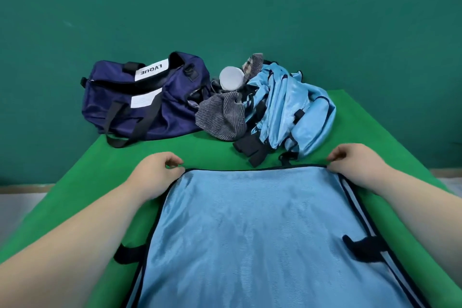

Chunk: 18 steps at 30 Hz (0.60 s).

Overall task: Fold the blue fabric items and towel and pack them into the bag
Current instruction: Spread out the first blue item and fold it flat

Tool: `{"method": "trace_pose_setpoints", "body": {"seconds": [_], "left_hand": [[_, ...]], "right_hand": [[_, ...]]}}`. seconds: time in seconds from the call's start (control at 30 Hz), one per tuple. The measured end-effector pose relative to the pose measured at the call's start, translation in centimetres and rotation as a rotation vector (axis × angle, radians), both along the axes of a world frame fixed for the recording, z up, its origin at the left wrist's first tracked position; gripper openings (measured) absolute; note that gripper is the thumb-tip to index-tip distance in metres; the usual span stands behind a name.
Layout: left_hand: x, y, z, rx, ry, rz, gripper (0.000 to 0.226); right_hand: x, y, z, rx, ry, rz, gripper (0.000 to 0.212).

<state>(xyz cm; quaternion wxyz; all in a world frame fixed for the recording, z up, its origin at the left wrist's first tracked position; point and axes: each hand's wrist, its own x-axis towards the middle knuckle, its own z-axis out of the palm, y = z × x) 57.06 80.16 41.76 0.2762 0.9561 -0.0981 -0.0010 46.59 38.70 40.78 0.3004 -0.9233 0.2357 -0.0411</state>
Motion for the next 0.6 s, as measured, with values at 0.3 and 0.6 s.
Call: {"method": "trace_pose_setpoints", "body": {"seconds": [0.3, 0.6], "left_hand": [[-8.4, 4.1, 0.2, -0.044, -0.064, -0.160, 0.009], [-14.4, 10.0, -2.4, 0.161, -0.084, -0.242, 0.034]], "right_hand": [[-3.8, 10.2, 3.2, -0.104, -0.124, 0.241, 0.013], [-7.3, 26.2, -0.7, -0.168, -0.022, 0.676, 0.047]]}}
